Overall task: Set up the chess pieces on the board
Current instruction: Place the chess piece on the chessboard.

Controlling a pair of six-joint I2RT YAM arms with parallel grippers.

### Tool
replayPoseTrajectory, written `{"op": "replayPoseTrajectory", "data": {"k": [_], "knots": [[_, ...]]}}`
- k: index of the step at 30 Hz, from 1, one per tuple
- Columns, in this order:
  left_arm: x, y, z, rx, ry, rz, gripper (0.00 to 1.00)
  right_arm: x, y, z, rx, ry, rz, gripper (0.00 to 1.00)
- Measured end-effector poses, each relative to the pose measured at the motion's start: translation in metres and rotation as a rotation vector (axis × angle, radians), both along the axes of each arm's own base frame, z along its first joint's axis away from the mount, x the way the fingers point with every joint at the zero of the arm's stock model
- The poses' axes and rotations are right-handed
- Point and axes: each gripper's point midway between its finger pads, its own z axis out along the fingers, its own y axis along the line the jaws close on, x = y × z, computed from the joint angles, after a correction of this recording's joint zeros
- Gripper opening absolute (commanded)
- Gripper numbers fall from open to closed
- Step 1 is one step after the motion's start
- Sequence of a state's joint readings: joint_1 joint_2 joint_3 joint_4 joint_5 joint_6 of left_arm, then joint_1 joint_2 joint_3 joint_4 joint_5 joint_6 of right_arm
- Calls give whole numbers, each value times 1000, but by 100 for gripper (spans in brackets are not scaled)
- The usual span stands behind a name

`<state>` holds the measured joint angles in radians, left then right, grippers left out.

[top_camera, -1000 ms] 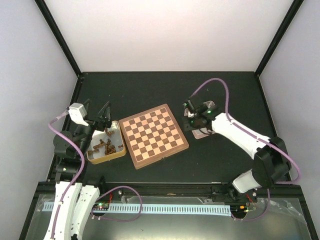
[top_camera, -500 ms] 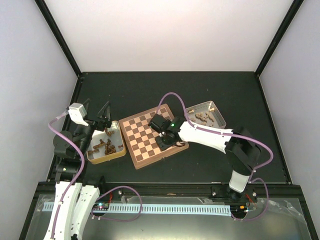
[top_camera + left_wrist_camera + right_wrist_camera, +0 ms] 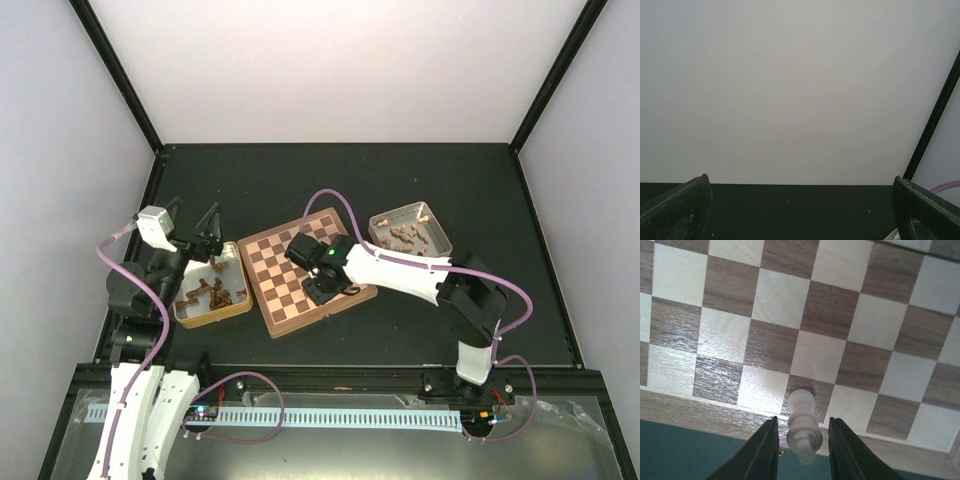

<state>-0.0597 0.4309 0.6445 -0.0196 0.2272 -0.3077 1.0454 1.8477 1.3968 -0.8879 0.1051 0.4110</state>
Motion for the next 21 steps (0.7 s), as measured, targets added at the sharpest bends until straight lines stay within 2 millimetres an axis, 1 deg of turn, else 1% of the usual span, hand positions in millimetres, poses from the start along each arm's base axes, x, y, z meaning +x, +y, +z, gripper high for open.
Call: {"op": "replayPoseTrajectory", "data": {"k": [3,8,16,21], "knots": [[0,0,0,1,0,0,99,-2,-2,0,-10,7,5,34],[0,0,0,1,1,1,99,0,2,7,3,1,-1,35],[3,5,-4,-4,20,30,99,2,5,10,17,-4,-27,31],[4,9,-7,-7,36,52,99,3,4,10,15,-8,-40,30]]}}
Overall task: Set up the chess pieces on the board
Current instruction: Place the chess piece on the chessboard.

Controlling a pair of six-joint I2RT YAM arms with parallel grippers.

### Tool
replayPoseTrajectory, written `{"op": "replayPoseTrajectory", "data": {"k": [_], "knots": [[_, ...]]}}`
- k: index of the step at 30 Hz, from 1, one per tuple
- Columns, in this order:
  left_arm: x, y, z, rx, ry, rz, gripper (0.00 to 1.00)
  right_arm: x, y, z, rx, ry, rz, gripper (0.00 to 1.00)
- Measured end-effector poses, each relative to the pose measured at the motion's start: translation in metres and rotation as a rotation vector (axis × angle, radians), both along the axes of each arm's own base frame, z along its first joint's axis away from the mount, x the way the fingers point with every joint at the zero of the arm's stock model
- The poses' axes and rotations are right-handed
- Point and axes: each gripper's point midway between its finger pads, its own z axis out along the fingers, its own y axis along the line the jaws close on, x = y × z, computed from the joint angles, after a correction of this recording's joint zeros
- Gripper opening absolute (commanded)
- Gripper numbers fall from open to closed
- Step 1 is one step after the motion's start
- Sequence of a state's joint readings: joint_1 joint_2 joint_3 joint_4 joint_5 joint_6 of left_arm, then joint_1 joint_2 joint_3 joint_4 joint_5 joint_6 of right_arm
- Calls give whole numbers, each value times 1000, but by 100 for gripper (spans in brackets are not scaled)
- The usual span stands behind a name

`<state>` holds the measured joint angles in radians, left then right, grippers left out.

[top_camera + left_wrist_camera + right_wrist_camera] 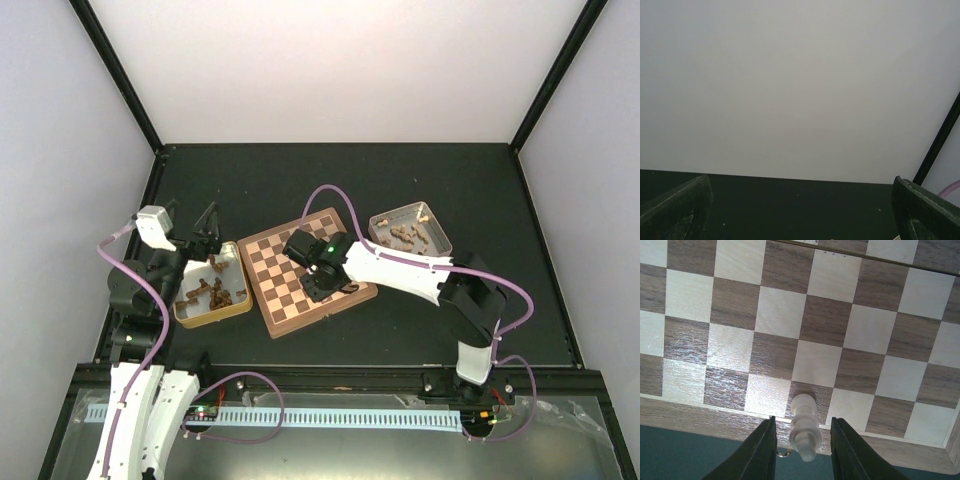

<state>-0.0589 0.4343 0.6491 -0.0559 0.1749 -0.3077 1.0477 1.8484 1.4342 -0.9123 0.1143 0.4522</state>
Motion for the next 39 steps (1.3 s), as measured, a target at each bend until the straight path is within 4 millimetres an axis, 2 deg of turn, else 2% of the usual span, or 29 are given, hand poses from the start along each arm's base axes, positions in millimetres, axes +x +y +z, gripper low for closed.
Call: {"op": "replayPoseTrajectory", "data": {"k": [3,13,39], "knots": [[1,1,-1,-1,7,7,99,0,0,-1,-3,2,-1,29],[4,2,-5,-1,26,15,99,-1,-1,-11,-25,17,-2,15],[4,2,-5,-1,26,14,99,1,-5,-10,-42,3,-6,15]]}}
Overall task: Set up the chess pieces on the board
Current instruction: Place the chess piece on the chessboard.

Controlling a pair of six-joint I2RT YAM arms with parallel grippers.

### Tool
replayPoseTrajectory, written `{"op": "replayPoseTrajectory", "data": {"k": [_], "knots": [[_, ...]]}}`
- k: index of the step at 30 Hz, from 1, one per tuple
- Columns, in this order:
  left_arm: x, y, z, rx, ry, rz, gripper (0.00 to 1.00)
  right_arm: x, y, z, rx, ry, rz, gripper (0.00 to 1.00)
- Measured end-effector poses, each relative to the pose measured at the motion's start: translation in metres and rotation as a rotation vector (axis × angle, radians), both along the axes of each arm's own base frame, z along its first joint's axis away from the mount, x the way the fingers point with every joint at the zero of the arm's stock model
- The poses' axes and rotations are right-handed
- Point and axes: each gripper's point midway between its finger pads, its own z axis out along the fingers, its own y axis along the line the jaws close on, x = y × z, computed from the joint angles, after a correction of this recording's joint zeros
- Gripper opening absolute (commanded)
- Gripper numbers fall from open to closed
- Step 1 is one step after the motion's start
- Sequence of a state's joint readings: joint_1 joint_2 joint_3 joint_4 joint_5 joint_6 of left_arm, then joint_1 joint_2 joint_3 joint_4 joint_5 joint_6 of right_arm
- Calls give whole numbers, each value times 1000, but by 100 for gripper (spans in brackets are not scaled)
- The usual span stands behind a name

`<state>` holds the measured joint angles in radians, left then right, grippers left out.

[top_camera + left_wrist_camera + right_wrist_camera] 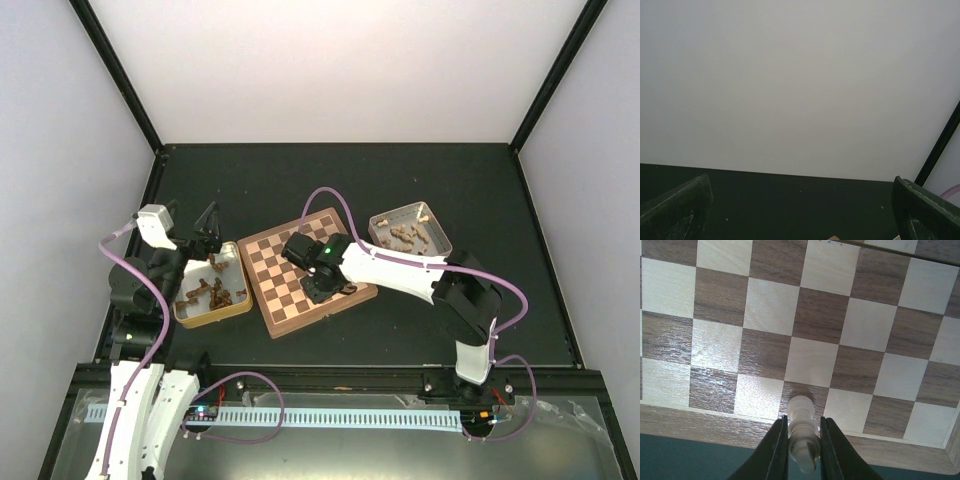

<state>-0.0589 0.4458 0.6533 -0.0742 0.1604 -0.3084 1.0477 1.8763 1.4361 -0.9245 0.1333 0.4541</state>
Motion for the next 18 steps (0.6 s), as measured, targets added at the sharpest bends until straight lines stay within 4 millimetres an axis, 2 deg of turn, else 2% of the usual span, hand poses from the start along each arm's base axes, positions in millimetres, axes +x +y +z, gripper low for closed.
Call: {"op": "replayPoseTrajectory", "data": {"k": [7,12,15,18], "knots": [[0,0,0,0,1,0,99,-1,0,0,2,8,5,30],[0,0,0,0,1,0,99,0,0,1,14,16,-7,36],[0,0,0,1,1,-1,99,6,0,12,52,3,-28,39],[0,0,0,1,1,-1,99,21,-5,37,125,-37,-72,40]]}}
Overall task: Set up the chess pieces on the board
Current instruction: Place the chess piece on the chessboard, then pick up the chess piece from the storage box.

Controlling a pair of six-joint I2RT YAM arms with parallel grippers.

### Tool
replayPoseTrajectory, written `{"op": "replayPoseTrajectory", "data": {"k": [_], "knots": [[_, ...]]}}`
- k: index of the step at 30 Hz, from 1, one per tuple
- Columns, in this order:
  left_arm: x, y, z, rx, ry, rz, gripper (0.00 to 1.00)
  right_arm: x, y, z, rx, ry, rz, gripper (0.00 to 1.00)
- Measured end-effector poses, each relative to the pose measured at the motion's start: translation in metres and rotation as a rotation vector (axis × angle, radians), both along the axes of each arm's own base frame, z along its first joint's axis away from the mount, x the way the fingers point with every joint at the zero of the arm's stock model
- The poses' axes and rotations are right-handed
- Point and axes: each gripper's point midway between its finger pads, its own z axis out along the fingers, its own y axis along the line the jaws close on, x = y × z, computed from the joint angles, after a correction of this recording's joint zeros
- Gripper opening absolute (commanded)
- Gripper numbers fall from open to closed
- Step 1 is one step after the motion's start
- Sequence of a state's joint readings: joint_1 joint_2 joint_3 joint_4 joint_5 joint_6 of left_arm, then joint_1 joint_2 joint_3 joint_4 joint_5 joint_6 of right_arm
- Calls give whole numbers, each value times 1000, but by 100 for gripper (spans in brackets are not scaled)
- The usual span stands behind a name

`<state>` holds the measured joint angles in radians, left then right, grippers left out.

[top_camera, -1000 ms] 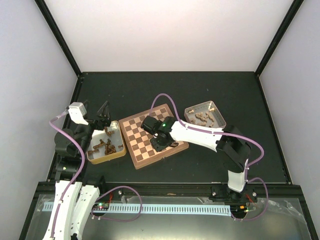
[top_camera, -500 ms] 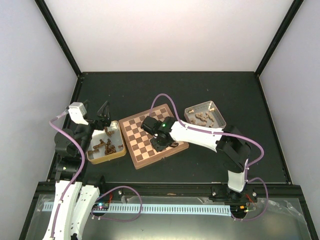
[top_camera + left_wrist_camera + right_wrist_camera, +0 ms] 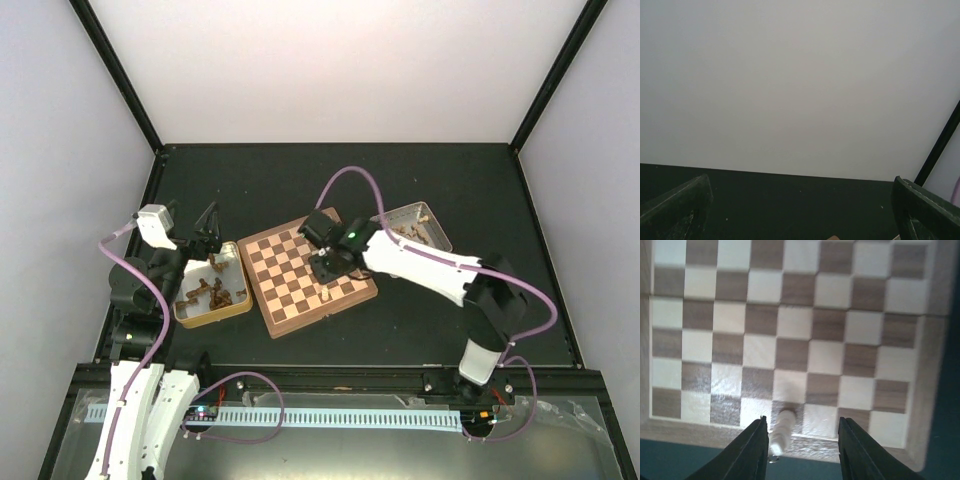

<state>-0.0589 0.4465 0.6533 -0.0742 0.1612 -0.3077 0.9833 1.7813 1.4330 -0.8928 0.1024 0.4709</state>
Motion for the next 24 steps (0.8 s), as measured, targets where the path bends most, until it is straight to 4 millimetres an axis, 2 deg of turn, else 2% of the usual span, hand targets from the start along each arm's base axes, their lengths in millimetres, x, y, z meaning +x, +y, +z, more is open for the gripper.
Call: {"op": "replayPoseTrajectory", "data": {"k": [4,7,13,15,20,24], "knots": [[0,0,0,0,1,0,99,24,-21,30,89,-60,-81,40],[0,0,0,0,2,0,99,58,-67,37,109,-92,-223,40],[3,-3,-3,3,13,-17,99,104,-163,15,50,-99,-475,37],[3,-5,-4,4,16,-25,99,114,-184,6,31,-91,-528,35],[4,-6,-5,6,22,-34,99,137,-210,-16,17,-75,-592,34],[6,-7,-7,7,28,-40,99,148,-208,-40,15,-15,-571,37]]}}
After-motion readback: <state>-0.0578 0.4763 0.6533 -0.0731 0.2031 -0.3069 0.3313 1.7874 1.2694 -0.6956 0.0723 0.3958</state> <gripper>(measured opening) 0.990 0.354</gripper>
